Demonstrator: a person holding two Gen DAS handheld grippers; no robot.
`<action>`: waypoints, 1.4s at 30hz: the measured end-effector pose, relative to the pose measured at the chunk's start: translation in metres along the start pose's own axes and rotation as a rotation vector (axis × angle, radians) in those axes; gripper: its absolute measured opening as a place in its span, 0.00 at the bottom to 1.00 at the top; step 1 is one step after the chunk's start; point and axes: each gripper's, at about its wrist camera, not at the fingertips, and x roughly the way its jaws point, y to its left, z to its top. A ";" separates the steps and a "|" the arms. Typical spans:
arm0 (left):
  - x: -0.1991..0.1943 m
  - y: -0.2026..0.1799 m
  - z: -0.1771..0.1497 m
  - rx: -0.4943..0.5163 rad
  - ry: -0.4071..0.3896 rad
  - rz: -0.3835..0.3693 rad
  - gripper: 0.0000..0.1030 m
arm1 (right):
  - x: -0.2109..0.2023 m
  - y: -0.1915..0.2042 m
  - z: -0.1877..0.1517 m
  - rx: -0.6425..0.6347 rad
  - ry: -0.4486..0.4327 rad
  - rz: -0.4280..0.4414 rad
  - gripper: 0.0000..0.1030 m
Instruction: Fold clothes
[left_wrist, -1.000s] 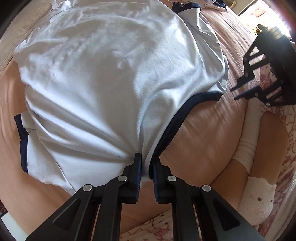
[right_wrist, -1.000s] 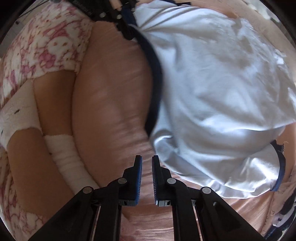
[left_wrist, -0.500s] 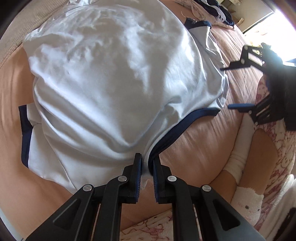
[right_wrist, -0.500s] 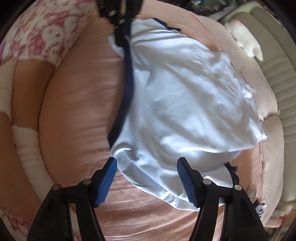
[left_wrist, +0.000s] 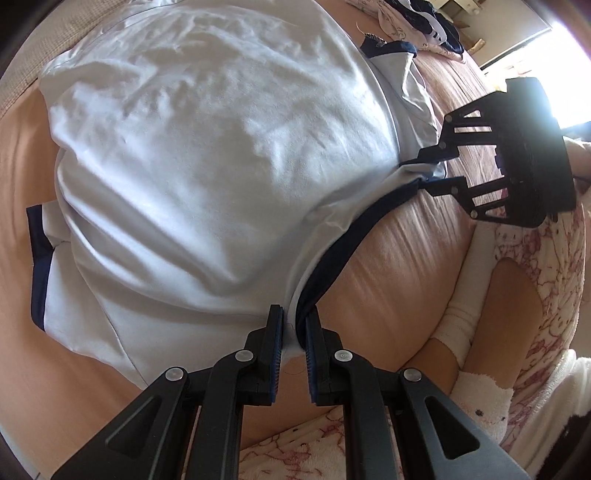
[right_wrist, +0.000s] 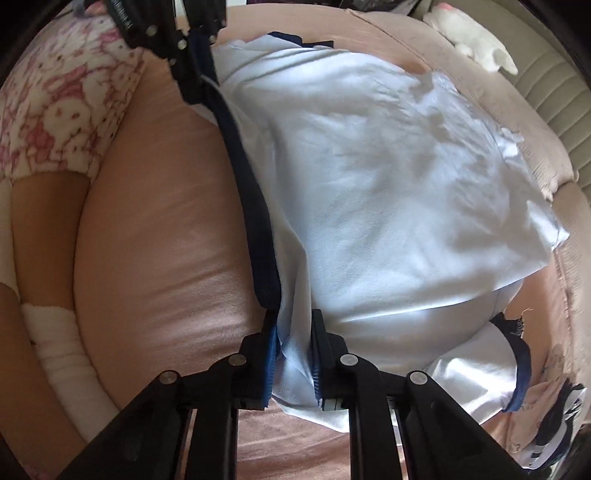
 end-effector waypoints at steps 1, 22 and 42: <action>-0.001 -0.004 -0.001 0.006 -0.001 0.002 0.09 | 0.000 -0.002 0.002 0.011 0.005 0.016 0.13; 0.004 -0.032 -0.022 0.091 0.125 -0.114 0.92 | -0.070 -0.011 0.002 0.163 0.004 0.219 0.76; 0.002 0.084 0.004 0.134 0.096 0.281 0.87 | -0.048 -0.116 -0.101 0.527 0.319 -0.240 0.84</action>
